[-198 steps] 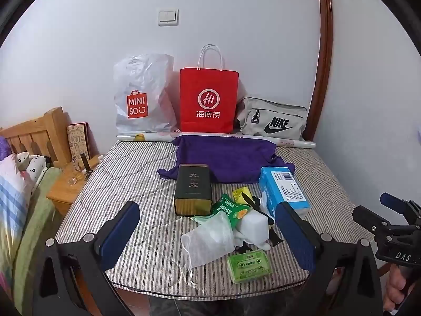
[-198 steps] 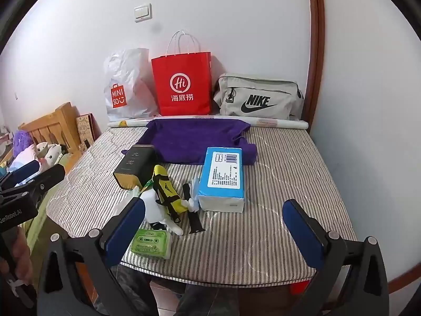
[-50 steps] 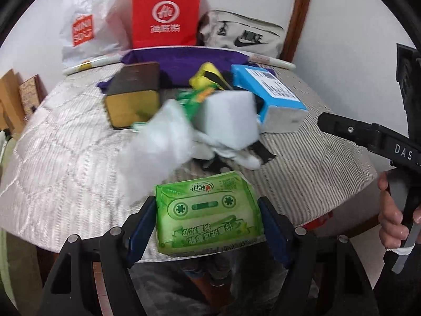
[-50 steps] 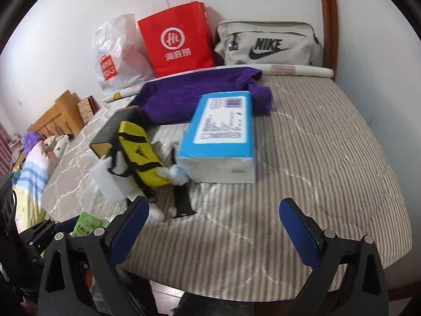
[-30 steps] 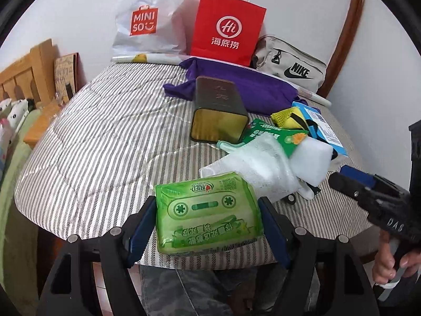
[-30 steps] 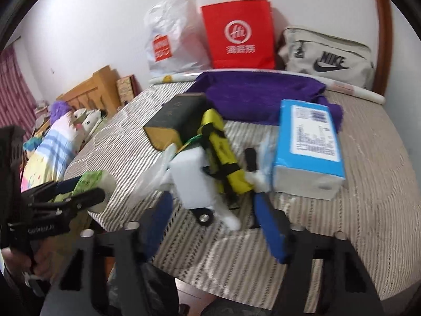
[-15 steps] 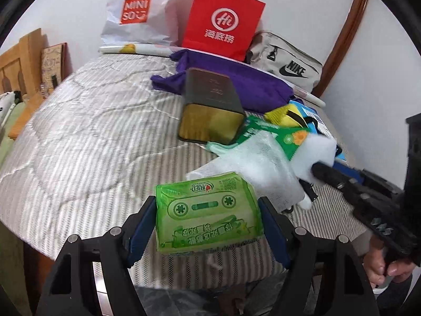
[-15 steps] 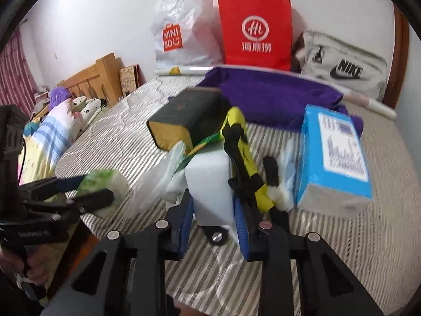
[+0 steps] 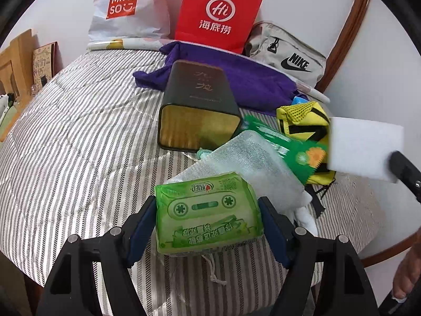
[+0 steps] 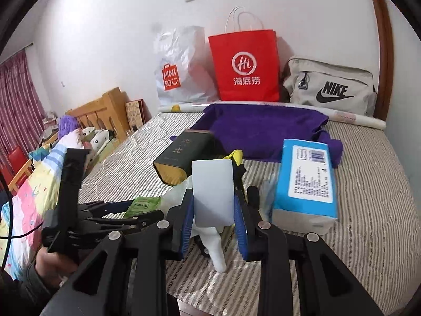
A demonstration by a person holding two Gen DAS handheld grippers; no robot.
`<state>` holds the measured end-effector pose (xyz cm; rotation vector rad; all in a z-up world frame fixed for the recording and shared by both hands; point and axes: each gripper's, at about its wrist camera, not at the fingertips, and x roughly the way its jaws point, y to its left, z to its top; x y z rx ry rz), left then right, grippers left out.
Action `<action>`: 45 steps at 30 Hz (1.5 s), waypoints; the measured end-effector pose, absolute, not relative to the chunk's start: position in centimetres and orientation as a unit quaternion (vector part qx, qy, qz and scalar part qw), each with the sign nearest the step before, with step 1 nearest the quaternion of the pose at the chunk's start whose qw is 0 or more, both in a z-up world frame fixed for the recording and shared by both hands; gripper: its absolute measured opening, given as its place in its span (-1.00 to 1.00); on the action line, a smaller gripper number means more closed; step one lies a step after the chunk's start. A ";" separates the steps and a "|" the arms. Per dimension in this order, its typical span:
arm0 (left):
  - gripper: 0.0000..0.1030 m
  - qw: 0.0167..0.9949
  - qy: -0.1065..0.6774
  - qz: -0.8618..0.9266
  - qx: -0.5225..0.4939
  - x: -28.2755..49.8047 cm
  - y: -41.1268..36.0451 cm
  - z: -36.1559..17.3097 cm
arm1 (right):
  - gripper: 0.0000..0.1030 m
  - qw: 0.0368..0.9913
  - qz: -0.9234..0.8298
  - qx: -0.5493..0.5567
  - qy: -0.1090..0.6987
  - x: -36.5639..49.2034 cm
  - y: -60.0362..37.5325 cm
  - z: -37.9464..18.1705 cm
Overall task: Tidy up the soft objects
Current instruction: 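Carry the sponge with the right gripper while the left gripper carries the pack to the purple towel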
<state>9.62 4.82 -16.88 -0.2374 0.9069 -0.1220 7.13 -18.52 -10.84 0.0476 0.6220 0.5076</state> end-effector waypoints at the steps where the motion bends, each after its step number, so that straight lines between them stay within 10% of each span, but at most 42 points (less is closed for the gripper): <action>1: 0.44 0.889 0.438 -0.061 -0.118 9.7 4.9 -16.9 | -0.44 0.922 0.243 0.023 0.302 7.0 -18.9 -10.8; 45: 0.42 0.892 0.437 -0.037 -0.107 10.1 5.8 -16.3 | -0.42 0.904 0.185 0.053 0.382 6.6 -26.5 -21.6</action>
